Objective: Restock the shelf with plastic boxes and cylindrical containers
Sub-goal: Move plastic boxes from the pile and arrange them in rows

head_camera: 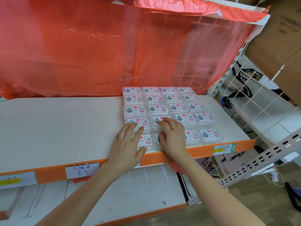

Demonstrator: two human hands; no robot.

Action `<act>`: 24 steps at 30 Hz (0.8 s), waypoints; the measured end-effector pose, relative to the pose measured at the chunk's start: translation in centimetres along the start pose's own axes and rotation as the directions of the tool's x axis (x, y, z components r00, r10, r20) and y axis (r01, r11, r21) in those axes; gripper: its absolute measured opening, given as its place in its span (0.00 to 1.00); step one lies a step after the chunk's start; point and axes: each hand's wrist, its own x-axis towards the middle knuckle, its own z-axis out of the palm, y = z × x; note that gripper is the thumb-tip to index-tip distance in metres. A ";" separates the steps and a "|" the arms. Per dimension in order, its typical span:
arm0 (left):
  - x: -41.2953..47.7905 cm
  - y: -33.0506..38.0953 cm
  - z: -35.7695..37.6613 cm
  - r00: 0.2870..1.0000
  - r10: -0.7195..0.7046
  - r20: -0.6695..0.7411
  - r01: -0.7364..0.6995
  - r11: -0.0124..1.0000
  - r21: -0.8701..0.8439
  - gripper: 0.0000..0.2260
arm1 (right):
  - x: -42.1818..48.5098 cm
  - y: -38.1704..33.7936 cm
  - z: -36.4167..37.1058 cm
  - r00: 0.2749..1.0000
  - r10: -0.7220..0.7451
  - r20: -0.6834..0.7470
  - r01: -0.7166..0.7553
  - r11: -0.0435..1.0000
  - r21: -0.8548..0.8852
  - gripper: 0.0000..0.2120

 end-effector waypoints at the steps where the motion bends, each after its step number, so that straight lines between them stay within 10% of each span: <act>1: 0.0 0.0 0.0 1.000 0.003 -0.002 -0.003 1.000 0.000 0.28 | 0.0 0.0 0.0 1.000 -0.001 -0.001 0.001 1.000 0.002 0.17; 24: -1.1 -0.5 -5.7 0.981 -0.190 0.047 0.180 0.971 0.157 0.24 | 1.0 -1.9 -1.4 0.980 -0.130 0.148 0.112 0.986 0.122 0.21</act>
